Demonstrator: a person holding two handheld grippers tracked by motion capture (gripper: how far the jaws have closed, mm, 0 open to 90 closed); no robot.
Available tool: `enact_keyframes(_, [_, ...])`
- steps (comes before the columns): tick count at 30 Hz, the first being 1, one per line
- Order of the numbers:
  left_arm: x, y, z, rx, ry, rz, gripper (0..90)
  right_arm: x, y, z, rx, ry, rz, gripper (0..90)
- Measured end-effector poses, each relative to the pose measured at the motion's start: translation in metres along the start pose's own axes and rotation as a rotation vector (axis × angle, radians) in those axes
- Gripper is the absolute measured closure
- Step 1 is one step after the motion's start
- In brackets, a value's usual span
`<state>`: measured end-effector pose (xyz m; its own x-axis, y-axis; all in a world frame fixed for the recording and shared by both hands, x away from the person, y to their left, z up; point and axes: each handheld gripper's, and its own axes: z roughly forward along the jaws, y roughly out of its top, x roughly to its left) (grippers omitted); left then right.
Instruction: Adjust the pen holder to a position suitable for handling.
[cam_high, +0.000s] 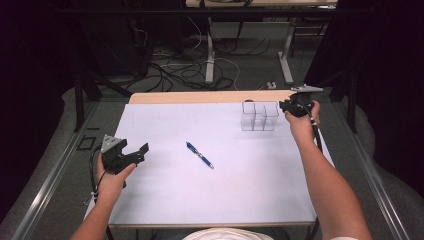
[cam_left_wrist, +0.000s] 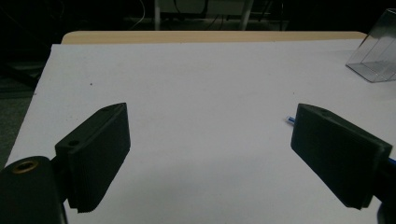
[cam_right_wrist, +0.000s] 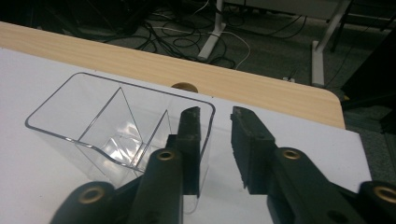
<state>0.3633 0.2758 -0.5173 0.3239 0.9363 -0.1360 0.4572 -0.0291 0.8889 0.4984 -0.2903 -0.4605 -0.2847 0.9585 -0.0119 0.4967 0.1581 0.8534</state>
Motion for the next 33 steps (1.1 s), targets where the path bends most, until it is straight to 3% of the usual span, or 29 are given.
enact_keyframes(7, [0.000,0.000,0.000,-0.001,-0.002,-0.002,12.7,-0.001,-0.002,0.013,0.040,-0.010,-0.014,90.0])
enact_keyframes(22, [0.000,-0.002,-0.001,-0.002,0.002,-0.010,14.2,-0.003,-0.014,0.041,0.109,-0.043,-0.016,90.0])
enact_keyframes(33, [0.001,-0.003,-0.001,0.001,0.006,-0.012,14.8,-0.006,-0.016,0.047,0.093,-0.024,-0.005,90.0])
